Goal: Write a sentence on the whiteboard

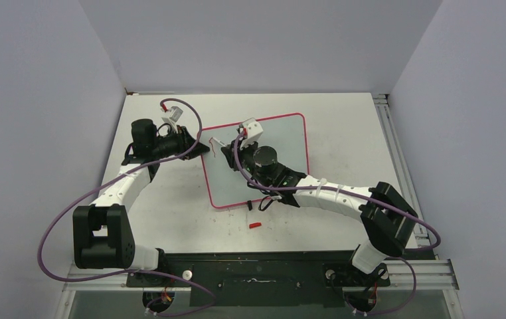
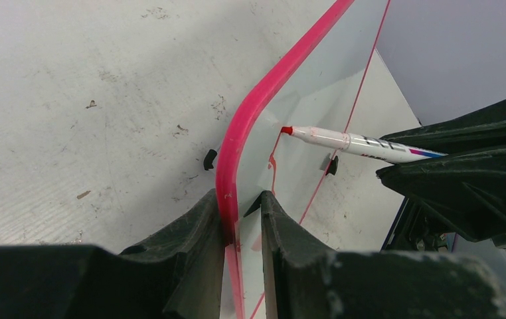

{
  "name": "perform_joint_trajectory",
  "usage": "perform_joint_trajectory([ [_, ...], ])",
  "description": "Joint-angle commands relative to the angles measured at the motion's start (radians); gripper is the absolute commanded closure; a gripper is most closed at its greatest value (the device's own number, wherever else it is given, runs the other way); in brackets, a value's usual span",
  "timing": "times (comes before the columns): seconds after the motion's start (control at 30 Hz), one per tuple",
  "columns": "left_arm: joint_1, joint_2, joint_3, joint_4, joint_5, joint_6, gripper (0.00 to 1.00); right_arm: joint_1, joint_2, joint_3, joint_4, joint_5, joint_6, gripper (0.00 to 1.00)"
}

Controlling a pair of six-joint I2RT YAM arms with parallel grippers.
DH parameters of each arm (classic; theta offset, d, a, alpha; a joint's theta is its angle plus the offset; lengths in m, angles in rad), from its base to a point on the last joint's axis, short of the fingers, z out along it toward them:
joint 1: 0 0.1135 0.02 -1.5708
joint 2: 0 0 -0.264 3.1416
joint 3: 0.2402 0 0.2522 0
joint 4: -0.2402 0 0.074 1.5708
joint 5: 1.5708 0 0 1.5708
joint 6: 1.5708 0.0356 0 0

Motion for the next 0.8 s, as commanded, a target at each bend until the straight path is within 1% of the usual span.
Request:
perform_joint_trajectory([
  [0.0, -0.015, -0.013, 0.031, -0.004, 0.006, 0.029, 0.84, -0.007, -0.051, -0.020, 0.047, 0.067, -0.011, 0.95],
  [0.4, -0.015, -0.015, 0.031, -0.004, 0.008, 0.029, 0.84, -0.008, -0.089, -0.087, 0.025, 0.081, 0.002, 0.95],
  [0.77, -0.015, -0.013, 0.031, -0.002, 0.008, 0.029, 0.84, 0.002, -0.069, -0.088, 0.038, 0.012, -0.003, 0.95],
])
